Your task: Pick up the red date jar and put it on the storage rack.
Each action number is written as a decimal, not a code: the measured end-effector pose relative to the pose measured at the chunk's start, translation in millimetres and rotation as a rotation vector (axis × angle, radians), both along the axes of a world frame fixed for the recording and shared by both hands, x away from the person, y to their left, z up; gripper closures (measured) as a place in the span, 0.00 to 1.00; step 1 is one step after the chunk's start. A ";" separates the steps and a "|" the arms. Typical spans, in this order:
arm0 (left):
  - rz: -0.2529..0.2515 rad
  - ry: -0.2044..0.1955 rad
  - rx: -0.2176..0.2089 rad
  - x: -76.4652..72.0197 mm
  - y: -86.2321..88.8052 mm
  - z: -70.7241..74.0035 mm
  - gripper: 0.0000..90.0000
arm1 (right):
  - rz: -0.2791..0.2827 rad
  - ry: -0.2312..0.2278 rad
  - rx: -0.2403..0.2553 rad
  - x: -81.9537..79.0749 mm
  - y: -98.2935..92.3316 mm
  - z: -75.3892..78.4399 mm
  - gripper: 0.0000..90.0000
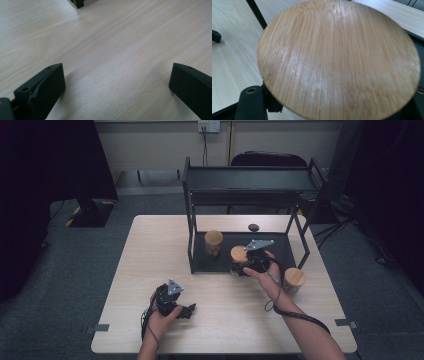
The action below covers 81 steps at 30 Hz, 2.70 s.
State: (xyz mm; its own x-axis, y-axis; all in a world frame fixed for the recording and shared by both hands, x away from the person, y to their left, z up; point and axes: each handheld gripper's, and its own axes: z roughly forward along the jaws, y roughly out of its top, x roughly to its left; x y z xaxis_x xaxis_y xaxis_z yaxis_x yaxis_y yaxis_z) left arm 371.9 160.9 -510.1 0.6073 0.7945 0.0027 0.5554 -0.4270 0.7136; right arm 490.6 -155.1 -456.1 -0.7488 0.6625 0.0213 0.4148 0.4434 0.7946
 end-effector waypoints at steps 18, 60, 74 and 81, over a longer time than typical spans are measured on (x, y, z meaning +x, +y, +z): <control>-0.002 0.000 0.001 0.1 0.1 0.1 0.00 | -0.008 -0.002 -0.013 13.1 13.2 -2.5 0.28; -0.005 0.000 0.002 0.4 0.2 0.1 0.00 | -0.093 0.005 -0.051 49.5 12.3 -14.5 0.28; -0.005 0.000 0.001 0.4 0.2 0.1 0.00 | -0.110 0.004 -0.055 56.7 12.8 -17.3 0.28; -0.005 0.000 0.002 0.4 0.3 0.1 0.00 | -0.113 0.004 -0.052 59.4 13.6 -18.9 0.28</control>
State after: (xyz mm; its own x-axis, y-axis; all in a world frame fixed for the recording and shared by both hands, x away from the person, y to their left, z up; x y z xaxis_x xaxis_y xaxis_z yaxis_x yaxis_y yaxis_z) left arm 372.3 161.2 -510.0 0.6114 0.7913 0.0042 0.5530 -0.4310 0.7131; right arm 550.0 -141.5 -475.1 -0.6695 0.7427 -0.0129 0.4674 0.4346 0.7699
